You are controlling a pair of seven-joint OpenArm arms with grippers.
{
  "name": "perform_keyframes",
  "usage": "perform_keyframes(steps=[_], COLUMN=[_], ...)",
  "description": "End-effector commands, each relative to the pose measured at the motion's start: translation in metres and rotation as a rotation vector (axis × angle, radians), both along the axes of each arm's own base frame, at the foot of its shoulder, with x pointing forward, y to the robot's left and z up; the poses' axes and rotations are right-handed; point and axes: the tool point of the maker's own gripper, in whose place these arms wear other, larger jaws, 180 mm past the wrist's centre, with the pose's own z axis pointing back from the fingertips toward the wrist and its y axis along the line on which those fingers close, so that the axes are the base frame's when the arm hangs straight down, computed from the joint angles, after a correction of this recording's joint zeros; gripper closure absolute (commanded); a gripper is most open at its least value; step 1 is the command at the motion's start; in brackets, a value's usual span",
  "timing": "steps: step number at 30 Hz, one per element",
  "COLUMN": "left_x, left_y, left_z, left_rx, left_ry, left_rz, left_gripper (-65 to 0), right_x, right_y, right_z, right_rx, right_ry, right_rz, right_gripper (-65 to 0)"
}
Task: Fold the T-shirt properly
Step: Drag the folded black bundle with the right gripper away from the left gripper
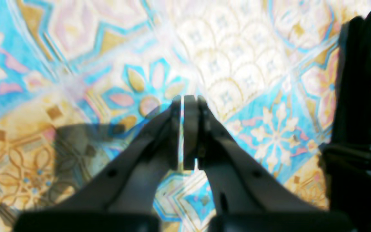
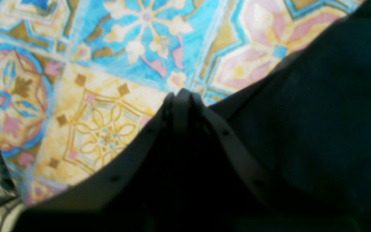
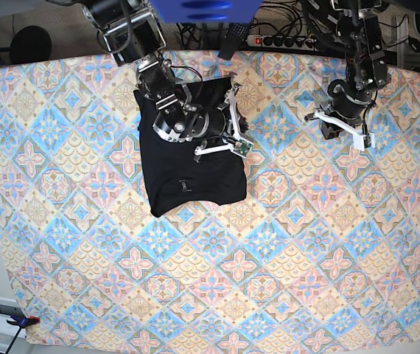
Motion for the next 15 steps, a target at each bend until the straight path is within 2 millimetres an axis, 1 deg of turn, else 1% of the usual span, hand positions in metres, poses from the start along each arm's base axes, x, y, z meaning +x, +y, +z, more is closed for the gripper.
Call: perform_keyframes(steps=[1,2,3,6,11,15], left_x=[0.008,0.008,0.009,0.009,0.009,0.009], left_y=[0.005,0.005,0.004,0.005,0.005,0.004], left_z=[0.011,0.011,0.012,0.012,0.012,0.013], left_rx=[0.009,0.003,-0.002,-0.002,-0.002,-0.006], left_ry=[-0.043,-0.045,-0.047,-0.047,-0.047,-0.050], left_rz=[0.001,0.003,0.005,0.006,0.006,0.007], left_gripper=[-0.8,-0.8,-0.8,-0.8,-0.8,-0.8], right_x=[-0.003,0.001,0.007,0.014,0.016,0.028], right_y=[-0.023,-0.033,-0.048,-0.083,-0.125,-0.154], right_z=[-0.013,-0.014,-0.016,-0.022,-0.029,-0.027], right_rx=[-0.080,-0.084,-0.091,-0.132,-0.206,-0.216], right_ry=[0.032,0.037,0.042,0.045,0.038,0.033], right_rz=[-0.012,-0.051,-0.096,-0.153,-0.168,-0.260], right_gripper=[0.0,0.0,0.0,0.0,0.0,0.0])
